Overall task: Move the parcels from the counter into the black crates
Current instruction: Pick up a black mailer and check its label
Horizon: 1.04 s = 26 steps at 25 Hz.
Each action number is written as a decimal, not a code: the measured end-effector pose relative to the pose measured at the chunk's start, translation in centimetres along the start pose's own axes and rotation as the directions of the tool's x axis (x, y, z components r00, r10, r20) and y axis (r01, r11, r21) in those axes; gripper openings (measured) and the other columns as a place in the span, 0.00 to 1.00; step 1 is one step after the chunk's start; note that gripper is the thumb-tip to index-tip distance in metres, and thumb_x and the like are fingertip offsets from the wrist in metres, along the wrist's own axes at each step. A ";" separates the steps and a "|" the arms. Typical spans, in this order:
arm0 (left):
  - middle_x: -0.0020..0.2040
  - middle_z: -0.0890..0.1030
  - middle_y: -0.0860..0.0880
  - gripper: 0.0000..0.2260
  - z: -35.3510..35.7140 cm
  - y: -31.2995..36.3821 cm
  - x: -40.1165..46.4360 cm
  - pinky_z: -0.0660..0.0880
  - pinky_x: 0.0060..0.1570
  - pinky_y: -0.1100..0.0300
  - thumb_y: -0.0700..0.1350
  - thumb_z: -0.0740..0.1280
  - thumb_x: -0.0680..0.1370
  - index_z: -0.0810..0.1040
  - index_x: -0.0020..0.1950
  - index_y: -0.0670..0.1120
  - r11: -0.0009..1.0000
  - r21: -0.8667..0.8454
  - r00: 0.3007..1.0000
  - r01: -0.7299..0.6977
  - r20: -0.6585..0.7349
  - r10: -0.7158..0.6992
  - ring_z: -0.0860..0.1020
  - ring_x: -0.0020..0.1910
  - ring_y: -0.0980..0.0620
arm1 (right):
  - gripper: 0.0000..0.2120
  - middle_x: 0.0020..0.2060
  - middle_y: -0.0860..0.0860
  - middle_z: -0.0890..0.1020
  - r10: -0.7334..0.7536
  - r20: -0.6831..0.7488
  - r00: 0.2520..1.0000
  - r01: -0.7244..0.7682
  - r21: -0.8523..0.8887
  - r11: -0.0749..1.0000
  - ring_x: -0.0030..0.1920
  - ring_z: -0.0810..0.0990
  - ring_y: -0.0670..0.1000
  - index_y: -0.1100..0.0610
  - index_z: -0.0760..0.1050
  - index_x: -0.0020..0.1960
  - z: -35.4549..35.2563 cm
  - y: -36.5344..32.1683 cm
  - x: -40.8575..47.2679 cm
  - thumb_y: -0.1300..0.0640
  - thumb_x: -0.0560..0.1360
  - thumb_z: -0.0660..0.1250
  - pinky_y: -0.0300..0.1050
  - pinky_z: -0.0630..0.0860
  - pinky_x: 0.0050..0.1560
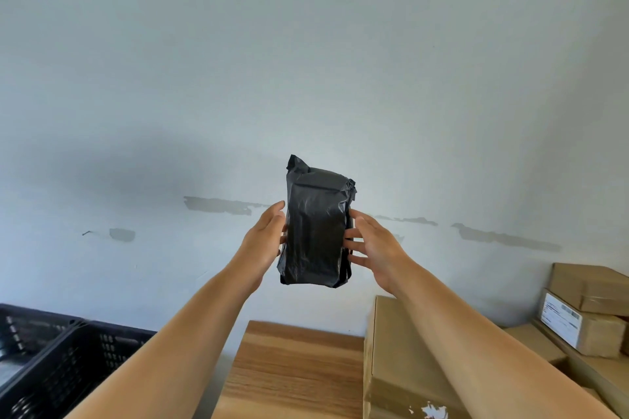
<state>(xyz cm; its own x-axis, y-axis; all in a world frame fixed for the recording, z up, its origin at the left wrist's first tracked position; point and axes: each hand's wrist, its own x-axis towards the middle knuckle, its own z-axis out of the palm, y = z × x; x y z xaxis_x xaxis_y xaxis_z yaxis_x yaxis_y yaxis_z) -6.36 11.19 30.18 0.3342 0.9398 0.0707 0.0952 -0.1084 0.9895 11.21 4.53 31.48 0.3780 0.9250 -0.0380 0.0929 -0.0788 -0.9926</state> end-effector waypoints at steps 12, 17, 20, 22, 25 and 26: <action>0.59 0.74 0.50 0.18 0.1 2.2 -0.8 0.71 0.54 0.56 0.56 0.43 0.84 0.69 0.64 0.60 0.999 -0.033 0.998 0.010 0.069 -0.008 0.73 0.59 0.52 | 0.27 0.54 0.52 0.81 0.114 0.011 0.993 -0.114 0.159 0.981 0.58 0.78 0.52 0.54 0.75 0.57 -1.1 -0.4 -0.2 0.38 0.81 0.45 0.58 0.73 0.60; 0.59 0.78 0.49 0.22 0.2 2.5 -0.7 0.74 0.55 0.53 0.59 0.43 0.83 0.73 0.62 0.53 0.992 -0.123 0.998 0.037 0.047 -0.032 0.77 0.56 0.51 | 0.30 0.58 0.53 0.80 0.163 0.001 0.987 -0.160 0.194 0.968 0.62 0.75 0.55 0.55 0.76 0.56 -1.3 -0.3 0.0 0.34 0.79 0.46 0.61 0.72 0.60; 0.55 0.80 0.47 0.25 0.4 2.5 -0.7 0.75 0.59 0.47 0.61 0.44 0.82 0.76 0.55 0.48 0.978 -0.191 0.996 0.083 0.026 -0.080 0.79 0.54 0.49 | 0.30 0.59 0.53 0.79 0.172 0.017 0.985 -0.171 0.228 0.959 0.63 0.75 0.54 0.55 0.75 0.56 -1.6 0.0 -0.1 0.33 0.78 0.47 0.63 0.72 0.60; 0.51 0.80 0.47 0.24 0.6 2.5 -0.7 0.76 0.58 0.45 0.61 0.48 0.81 0.75 0.49 0.46 0.961 -0.255 0.994 0.109 0.005 -0.111 0.80 0.53 0.49 | 0.30 0.61 0.52 0.78 0.178 0.037 0.983 -0.181 0.261 0.948 0.63 0.74 0.53 0.53 0.74 0.58 -1.7 0.1 -0.2 0.31 0.77 0.48 0.63 0.72 0.59; 0.50 0.80 0.48 0.17 0.6 2.2 -0.6 0.77 0.55 0.46 0.58 0.61 0.79 0.74 0.48 0.44 0.945 -0.314 0.996 0.092 0.015 -0.092 0.79 0.53 0.49 | 0.27 0.60 0.50 0.78 0.187 0.065 0.980 -0.198 0.266 0.943 0.62 0.74 0.53 0.46 0.72 0.59 -1.6 0.0 -0.6 0.29 0.75 0.49 0.65 0.72 0.61; 0.49 0.80 0.48 0.14 0.5 2.0 -0.6 0.78 0.53 0.47 0.56 0.65 0.78 0.74 0.48 0.44 0.946 -0.314 0.997 0.077 0.024 -0.073 0.80 0.53 0.49 | 0.26 0.59 0.50 0.78 0.189 0.070 0.979 -0.201 0.256 0.945 0.62 0.74 0.53 0.45 0.73 0.58 -1.7 0.0 -0.8 0.28 0.74 0.50 0.66 0.71 0.62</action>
<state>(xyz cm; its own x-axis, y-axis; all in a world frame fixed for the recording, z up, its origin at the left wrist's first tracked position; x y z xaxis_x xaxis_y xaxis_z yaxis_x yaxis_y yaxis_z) -5.85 10.24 32.08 0.3490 0.9371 -0.0047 -0.1786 0.0715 0.9813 12.45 3.20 31.73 0.3229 0.9172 -0.2334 -0.2241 -0.1655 -0.9604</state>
